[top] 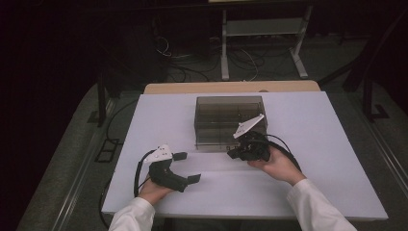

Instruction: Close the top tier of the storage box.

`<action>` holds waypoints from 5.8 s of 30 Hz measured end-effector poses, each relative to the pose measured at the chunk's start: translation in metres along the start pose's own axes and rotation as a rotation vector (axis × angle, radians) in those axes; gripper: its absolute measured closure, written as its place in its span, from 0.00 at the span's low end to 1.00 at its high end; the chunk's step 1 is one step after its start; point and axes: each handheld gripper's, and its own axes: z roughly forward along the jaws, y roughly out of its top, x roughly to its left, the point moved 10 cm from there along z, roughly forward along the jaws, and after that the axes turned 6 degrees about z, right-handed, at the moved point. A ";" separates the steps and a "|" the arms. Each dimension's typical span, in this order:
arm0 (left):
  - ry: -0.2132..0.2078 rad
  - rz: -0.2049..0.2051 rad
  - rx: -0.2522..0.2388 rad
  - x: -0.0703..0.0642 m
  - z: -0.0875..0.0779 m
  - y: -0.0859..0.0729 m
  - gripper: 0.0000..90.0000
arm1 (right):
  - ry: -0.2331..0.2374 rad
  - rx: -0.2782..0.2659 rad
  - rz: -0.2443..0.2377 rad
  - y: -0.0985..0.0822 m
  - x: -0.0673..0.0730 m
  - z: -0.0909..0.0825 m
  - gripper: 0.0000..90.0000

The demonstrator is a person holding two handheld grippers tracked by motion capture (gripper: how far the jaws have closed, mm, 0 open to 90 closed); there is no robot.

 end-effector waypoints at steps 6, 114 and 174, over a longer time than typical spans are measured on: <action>0.000 0.000 0.000 0.000 0.000 0.000 0.00 | 0.002 -0.002 0.013 0.001 -0.002 0.000 0.99; -0.001 -0.002 -0.008 -0.002 -0.002 0.001 0.00 | -0.021 -0.075 0.131 0.021 -0.048 0.010 0.99; -0.001 -0.003 -0.006 -0.002 -0.001 0.001 0.00 | 0.031 -0.182 0.163 -0.003 -0.033 -0.030 0.80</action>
